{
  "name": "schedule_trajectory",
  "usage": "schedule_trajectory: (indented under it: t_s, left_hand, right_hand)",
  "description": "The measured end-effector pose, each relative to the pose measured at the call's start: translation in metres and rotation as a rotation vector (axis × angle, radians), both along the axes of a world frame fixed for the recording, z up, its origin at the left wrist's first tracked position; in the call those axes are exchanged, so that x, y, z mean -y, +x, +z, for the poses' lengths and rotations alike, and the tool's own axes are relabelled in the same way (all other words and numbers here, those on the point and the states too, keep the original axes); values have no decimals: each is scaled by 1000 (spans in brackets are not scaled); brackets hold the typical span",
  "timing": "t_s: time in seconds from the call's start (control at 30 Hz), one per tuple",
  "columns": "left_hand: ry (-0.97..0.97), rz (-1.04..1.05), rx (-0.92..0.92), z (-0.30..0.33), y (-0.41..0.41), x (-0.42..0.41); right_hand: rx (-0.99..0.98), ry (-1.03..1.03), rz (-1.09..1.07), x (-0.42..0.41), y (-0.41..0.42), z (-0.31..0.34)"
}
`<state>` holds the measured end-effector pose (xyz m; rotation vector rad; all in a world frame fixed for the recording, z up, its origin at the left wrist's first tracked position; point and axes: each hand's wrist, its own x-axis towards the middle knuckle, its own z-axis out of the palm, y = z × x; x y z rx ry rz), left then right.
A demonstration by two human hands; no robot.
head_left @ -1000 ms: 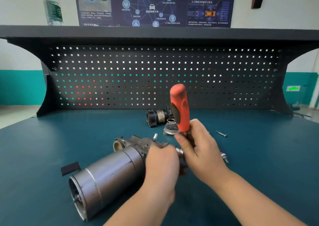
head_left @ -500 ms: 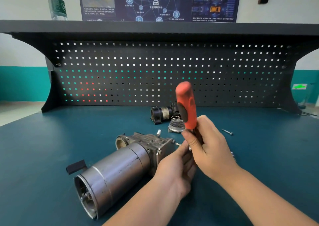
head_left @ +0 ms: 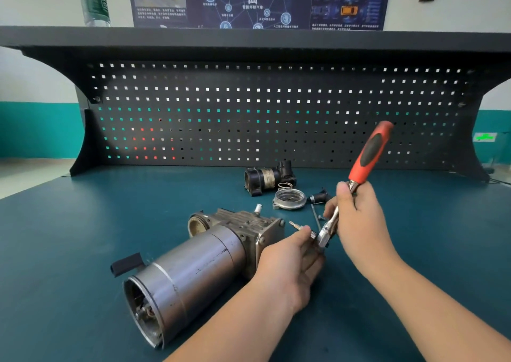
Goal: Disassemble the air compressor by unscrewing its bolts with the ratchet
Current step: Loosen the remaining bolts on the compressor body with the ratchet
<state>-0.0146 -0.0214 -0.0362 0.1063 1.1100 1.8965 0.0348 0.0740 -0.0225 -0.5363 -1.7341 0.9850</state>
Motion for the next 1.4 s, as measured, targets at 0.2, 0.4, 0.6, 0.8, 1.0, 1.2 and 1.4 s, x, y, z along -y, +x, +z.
schedule_trajectory:
  t_s: [0.2, 0.4, 0.6, 0.8, 1.0, 1.2, 1.4]
  left_hand:
    - [-608, 425, -1768, 13, -12, 20]
    - [-858, -112, -2008, 19, -61, 33]
    - [-650, -78, -1912, 20, -60, 36]
    - [-721, -10, -1928, 17, -55, 33]
    - [-738, 6, -1919, 16, -57, 30]
    - [-744, 4, -1905, 17, -56, 31]
    - [-744, -28, -1878, 17, -57, 33]
  right_hand:
    - [-83, 66, 13, 5, 1, 1]
    - [-24, 61, 38, 7, 2, -1]
    - [-9, 95, 49, 8, 0, -3]
    - [7, 81, 6, 11, 1, -1]
    - [-10, -20, -39, 6, 5, 6]
    - [27, 13, -18, 7, 4, 4]
    - [17, 64, -16, 7, 5, 4]
